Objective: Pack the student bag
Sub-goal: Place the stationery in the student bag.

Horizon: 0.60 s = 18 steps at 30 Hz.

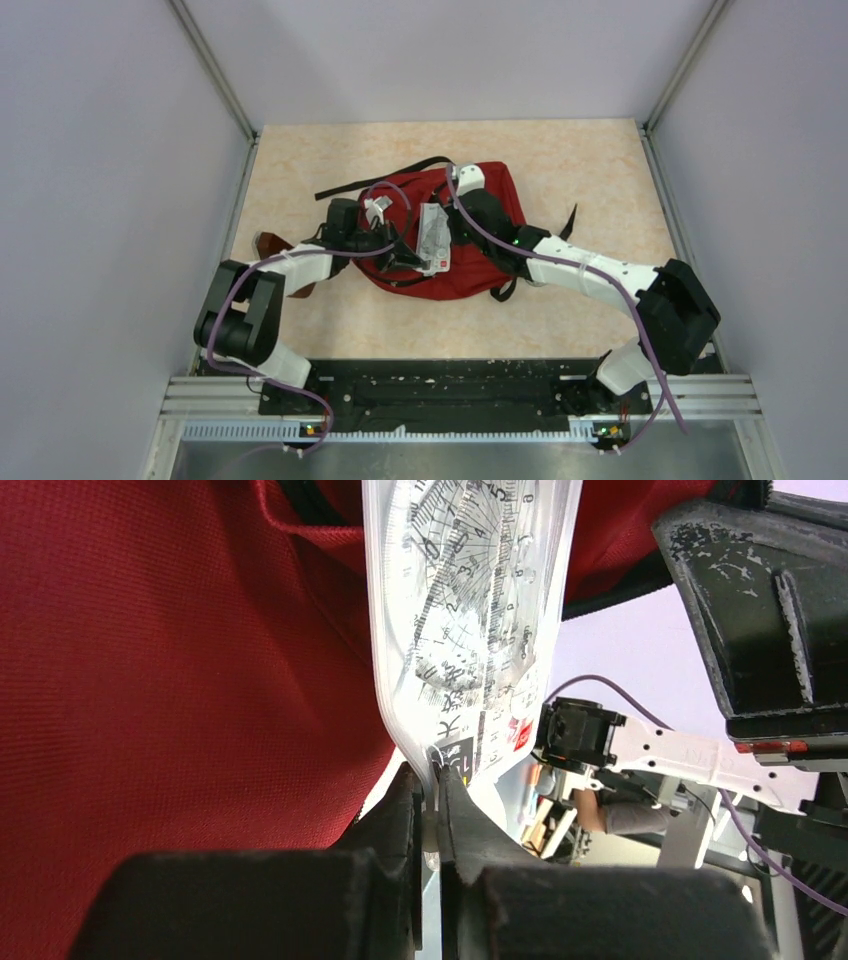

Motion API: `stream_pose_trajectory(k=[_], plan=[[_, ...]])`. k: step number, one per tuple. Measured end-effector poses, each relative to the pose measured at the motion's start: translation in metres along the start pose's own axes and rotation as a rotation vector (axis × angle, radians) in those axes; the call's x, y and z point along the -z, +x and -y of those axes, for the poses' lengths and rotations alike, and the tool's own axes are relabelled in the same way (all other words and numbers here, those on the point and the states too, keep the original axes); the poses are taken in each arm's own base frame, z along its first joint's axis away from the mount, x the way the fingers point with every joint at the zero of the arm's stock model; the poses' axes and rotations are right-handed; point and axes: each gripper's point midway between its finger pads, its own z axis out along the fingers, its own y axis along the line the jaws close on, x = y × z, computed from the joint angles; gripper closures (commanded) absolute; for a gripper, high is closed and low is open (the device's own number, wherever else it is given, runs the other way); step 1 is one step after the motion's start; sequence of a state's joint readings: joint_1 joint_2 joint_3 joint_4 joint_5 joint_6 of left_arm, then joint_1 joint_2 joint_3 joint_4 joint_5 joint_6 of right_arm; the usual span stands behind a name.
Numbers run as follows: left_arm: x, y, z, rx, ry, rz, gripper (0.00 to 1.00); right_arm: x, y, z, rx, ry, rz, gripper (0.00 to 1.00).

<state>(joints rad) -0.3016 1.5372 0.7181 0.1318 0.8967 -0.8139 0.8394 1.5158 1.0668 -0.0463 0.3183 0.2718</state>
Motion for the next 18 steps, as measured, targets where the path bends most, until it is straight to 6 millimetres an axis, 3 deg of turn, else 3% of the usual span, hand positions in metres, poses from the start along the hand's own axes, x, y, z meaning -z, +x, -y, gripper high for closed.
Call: stream_pose_trajectory(k=[8,18], plan=[[-0.007,-0.001,0.005,0.046,0.037,-0.09,1.0,-0.002,-0.003,-0.011,0.049,-0.074,0.033,1.0],[-0.021,-0.025,0.013,0.041,0.072,-0.146,1.0,-0.004,0.01,-0.021,0.101,-0.159,0.037,1.0]])
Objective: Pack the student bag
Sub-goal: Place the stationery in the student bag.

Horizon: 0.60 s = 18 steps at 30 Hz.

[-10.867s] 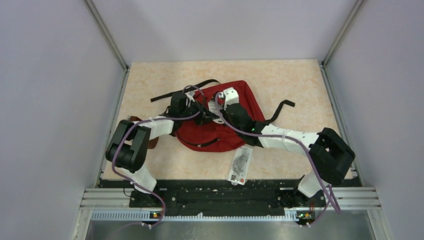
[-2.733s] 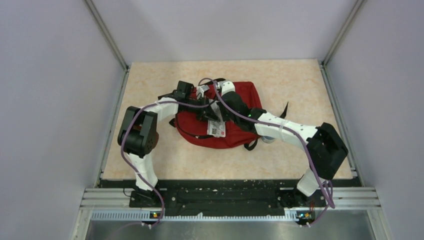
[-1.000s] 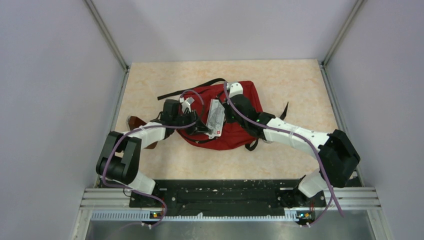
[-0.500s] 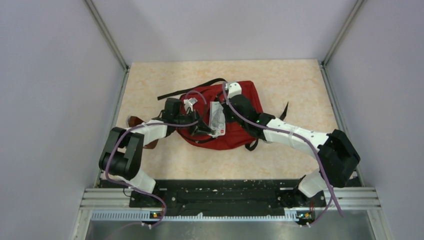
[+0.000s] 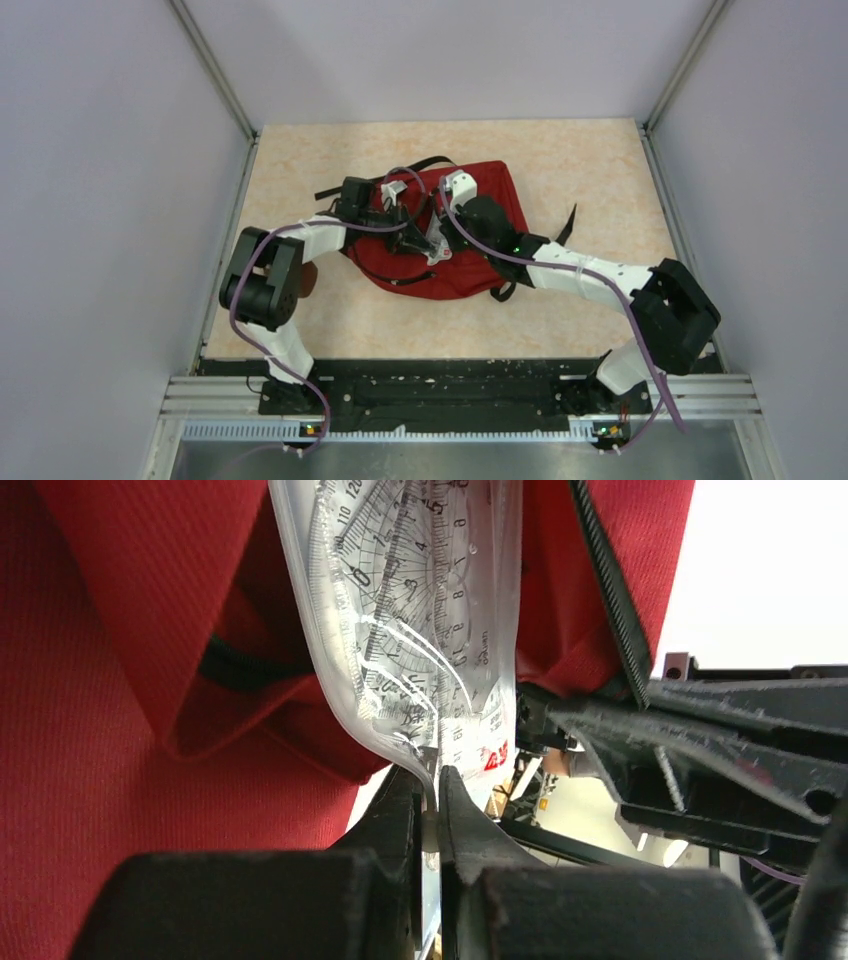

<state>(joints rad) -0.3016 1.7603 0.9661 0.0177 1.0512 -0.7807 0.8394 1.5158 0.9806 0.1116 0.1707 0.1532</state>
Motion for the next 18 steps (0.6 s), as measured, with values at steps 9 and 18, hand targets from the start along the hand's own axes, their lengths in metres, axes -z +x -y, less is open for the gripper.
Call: stream_pose_trajectory(k=[9,18], plan=[[-0.009,-0.031,0.002,0.001,0.012,0.092,1.0,0.002,0.006,0.001,-0.001,-0.004,0.005,1.0],[-0.007,-0.062,0.004,-0.03,0.039,0.35,1.0,0.004,0.009,0.003,-0.04,0.018,0.009,1.0]])
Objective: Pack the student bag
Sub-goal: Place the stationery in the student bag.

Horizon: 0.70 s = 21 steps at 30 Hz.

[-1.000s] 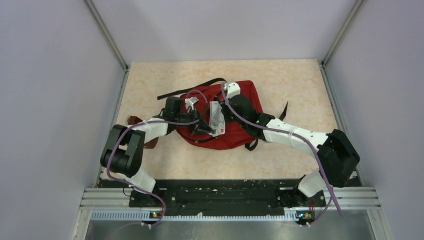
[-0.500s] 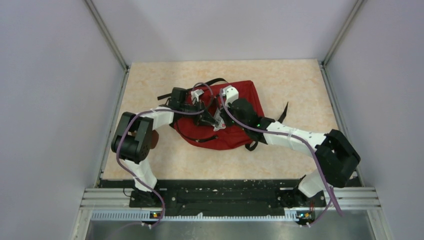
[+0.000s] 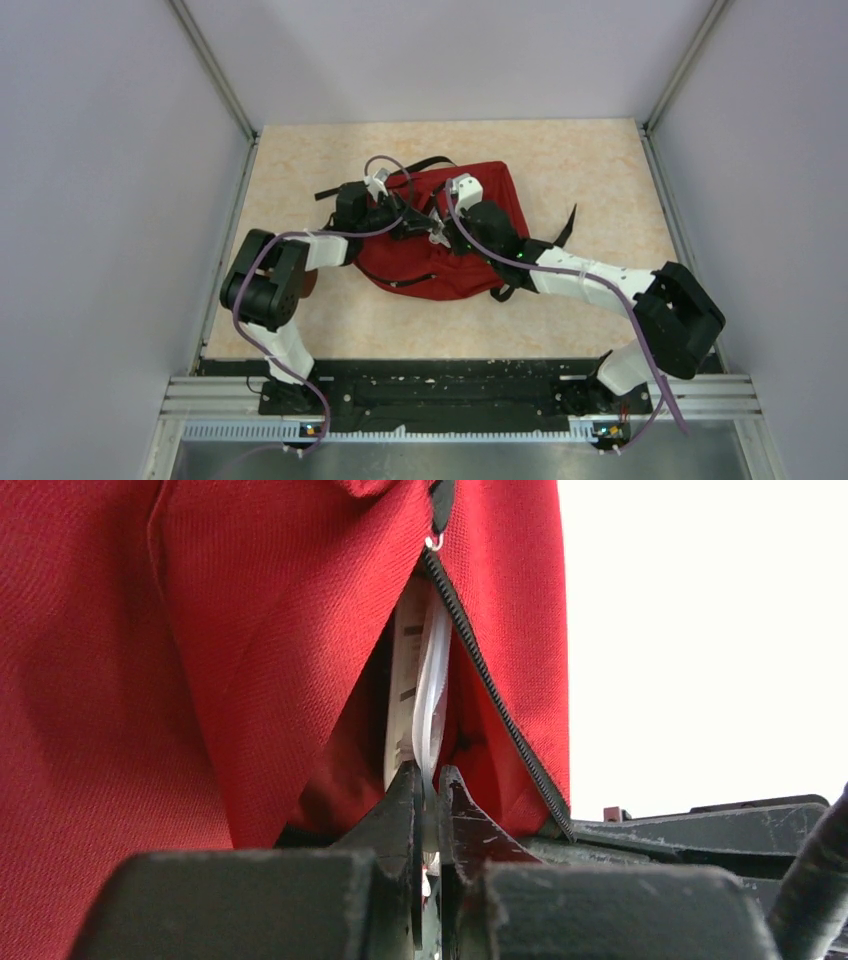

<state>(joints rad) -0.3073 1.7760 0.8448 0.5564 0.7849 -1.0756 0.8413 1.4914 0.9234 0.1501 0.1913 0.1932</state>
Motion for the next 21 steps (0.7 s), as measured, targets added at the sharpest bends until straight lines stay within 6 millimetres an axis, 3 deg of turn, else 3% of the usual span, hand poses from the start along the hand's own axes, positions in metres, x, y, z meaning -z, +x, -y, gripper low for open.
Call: stream_pose_trajectory(k=[5,10,15,21], plan=[[-0.012,-0.003,0.015,-0.035,0.04,0.076,1.0,0.0,-0.001,0.0,-0.011,0.011,0.005,1.0],[-0.03,0.009,0.03,-0.083,0.067,0.108,1.0,0.0,-0.001,0.002,-0.026,0.04,0.011,1.0],[-0.041,0.015,0.025,-0.085,0.049,0.125,0.98,0.001,0.002,0.009,-0.044,0.085,0.003,1.0],[-0.043,0.029,0.0,-0.065,-0.003,0.111,0.6,0.002,0.003,0.014,-0.062,0.126,0.002,1.0]])
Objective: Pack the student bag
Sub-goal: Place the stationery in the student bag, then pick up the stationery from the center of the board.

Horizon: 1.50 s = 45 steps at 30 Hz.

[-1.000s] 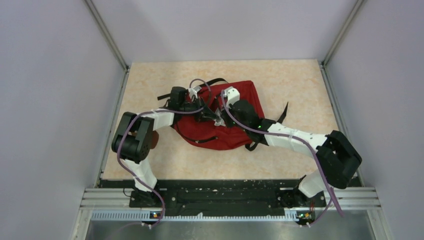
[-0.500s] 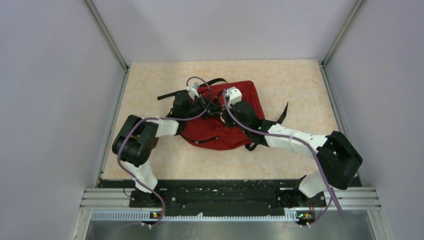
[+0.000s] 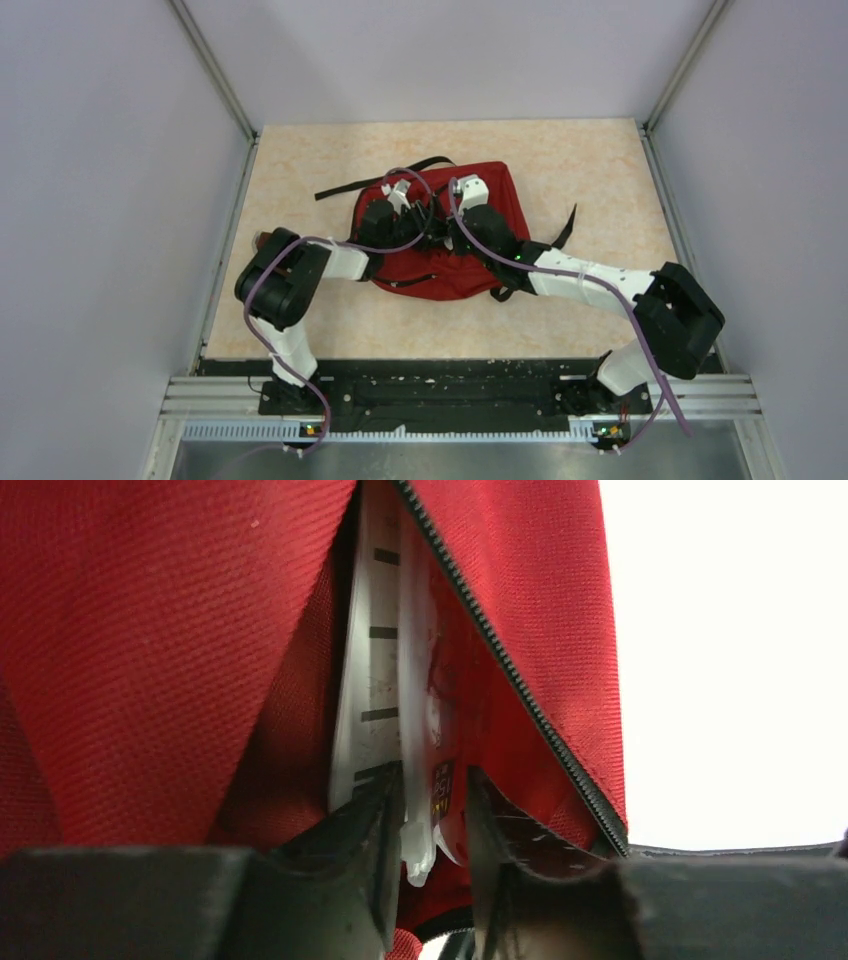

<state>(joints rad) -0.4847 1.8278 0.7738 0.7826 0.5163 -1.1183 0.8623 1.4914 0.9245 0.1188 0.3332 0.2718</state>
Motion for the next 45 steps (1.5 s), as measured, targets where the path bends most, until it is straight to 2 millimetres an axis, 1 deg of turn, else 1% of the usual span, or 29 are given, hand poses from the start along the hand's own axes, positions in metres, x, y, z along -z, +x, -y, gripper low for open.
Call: stream_pose_trajectory(k=[2,4,5,7,9,11,13,15,18,21,24,27,28,29,31,33,35,38,42,45], plan=[[0.001,-0.002,-0.001,-0.017,-0.013,0.009,0.52,0.0,0.001,0.001,0.0,0.007,-0.004,1.0],[0.006,-0.006,0.002,-0.053,-0.036,0.026,0.45,0.001,0.001,0.002,-0.001,0.013,-0.007,0.93],[0.009,-0.008,0.002,-0.073,-0.055,0.037,0.42,0.001,-0.001,0.002,-0.004,0.017,-0.003,0.87],[0.016,-0.012,0.005,-0.117,-0.088,0.057,0.37,0.001,-0.005,0.001,-0.011,0.02,0.005,0.71],[0.025,-0.018,0.006,-0.158,-0.127,0.082,0.33,0.002,-0.009,0.002,-0.014,0.027,0.006,0.52],[0.035,-0.026,0.011,-0.202,-0.157,0.115,0.32,0.005,-0.009,0.002,-0.008,0.029,-0.006,0.36],[0.046,-0.033,0.019,-0.245,-0.178,0.149,0.31,0.009,-0.008,0.003,-0.009,0.028,-0.016,0.26],[0.057,-0.039,0.023,-0.271,-0.193,0.18,0.3,0.015,-0.007,0.004,-0.002,0.028,-0.035,0.19],[0.079,-0.04,0.017,-0.29,-0.245,0.221,0.27,0.026,-0.008,0.008,0.009,0.034,-0.059,0.15],[0.099,-0.037,0.004,-0.292,-0.312,0.248,0.24,0.045,-0.01,0.023,0.003,0.065,-0.089,0.14],[0.121,-0.033,-0.003,-0.298,-0.377,0.273,0.22,0.063,-0.01,0.054,-0.03,0.142,-0.116,0.12],[0.14,-0.033,0.003,-0.321,-0.395,0.311,0.21,0.085,-0.006,0.098,-0.103,0.264,-0.127,0.06],[0.145,-0.034,0.005,-0.329,-0.395,0.324,0.2,0.093,-0.001,0.114,-0.133,0.306,-0.125,0.05],[0.151,-0.034,0.008,-0.334,-0.392,0.339,0.2,0.104,0.009,0.13,-0.169,0.351,-0.128,0.05],[0.16,-0.032,0.011,-0.344,-0.388,0.359,0.19,0.123,0.03,0.155,-0.232,0.423,-0.137,0.05],[0.166,-0.03,0.012,-0.35,-0.387,0.366,0.19,0.14,0.053,0.174,-0.296,0.484,-0.148,0.06],[0.168,-0.028,0.012,-0.356,-0.386,0.358,0.19,0.149,0.07,0.185,-0.347,0.527,-0.155,0.06],[0.168,-0.02,0.007,-0.348,-0.394,0.314,0.19,0.152,0.092,0.193,-0.388,0.562,-0.186,0.07],[0.166,-0.01,-0.002,-0.331,-0.409,0.256,0.19,0.146,0.11,0.188,-0.395,0.536,-0.236,0.06],[0.165,-0.006,-0.004,-0.326,-0.41,0.234,0.19,0.139,0.115,0.182,-0.399,0.49,-0.238,0.06]])
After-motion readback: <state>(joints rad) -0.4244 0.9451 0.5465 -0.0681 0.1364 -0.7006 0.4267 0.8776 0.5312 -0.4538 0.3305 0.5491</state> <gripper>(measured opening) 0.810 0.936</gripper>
